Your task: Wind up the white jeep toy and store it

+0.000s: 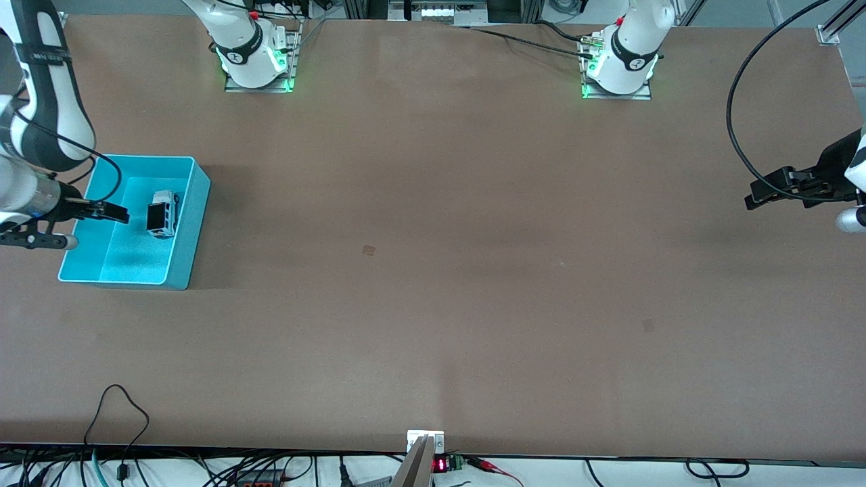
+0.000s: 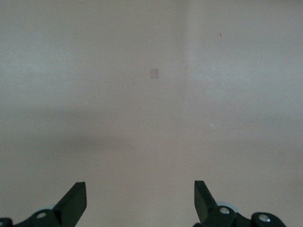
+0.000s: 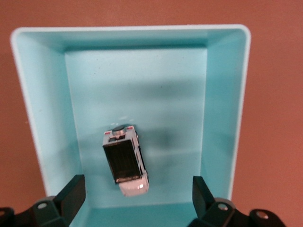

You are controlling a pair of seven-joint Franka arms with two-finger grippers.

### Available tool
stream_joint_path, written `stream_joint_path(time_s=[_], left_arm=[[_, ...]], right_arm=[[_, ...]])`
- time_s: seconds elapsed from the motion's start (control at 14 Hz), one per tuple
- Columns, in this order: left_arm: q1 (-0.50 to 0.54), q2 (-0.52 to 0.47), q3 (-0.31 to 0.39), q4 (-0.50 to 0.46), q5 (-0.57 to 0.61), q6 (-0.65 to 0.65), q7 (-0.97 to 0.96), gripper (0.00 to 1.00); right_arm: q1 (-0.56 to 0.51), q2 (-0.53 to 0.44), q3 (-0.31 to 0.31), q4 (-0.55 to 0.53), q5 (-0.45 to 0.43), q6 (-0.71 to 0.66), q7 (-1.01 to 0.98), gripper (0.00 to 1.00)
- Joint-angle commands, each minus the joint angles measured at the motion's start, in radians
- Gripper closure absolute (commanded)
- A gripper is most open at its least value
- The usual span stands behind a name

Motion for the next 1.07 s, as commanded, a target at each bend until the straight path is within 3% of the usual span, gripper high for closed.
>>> stream_joint_path(time_s=[0.0, 0.36, 0.57, 0.79, 1.0], left_arm=[[0.005, -0.006, -0.003, -0.005, -0.020, 0.036, 0.012, 0.00], [0.000, -0.008, -0.003, -0.014, -0.022, 0.047, -0.002, 0.00], [0.003, -0.006, -0.003, -0.015, -0.013, 0.045, -0.002, 0.00], [0.011, -0.002, -0.001, -0.015, -0.012, 0.045, -0.002, 0.00], [0.009, -0.003, -0.003, -0.015, -0.012, 0.047, -0.002, 0.00]], right_arm=[[0.010, -0.030, 0.023, 0.124, 0.012, -0.195, -0.004, 0.00], [0.063, -0.150, 0.042, 0.201, 0.094, -0.423, 0.052, 0.00], [0.106, -0.154, 0.039, 0.357, 0.124, -0.566, 0.058, 0.00], [0.169, -0.150, -0.059, 0.394, 0.157, -0.582, 0.059, 0.00], [0.212, -0.148, -0.073, 0.370, 0.154, -0.570, 0.062, 0.00]])
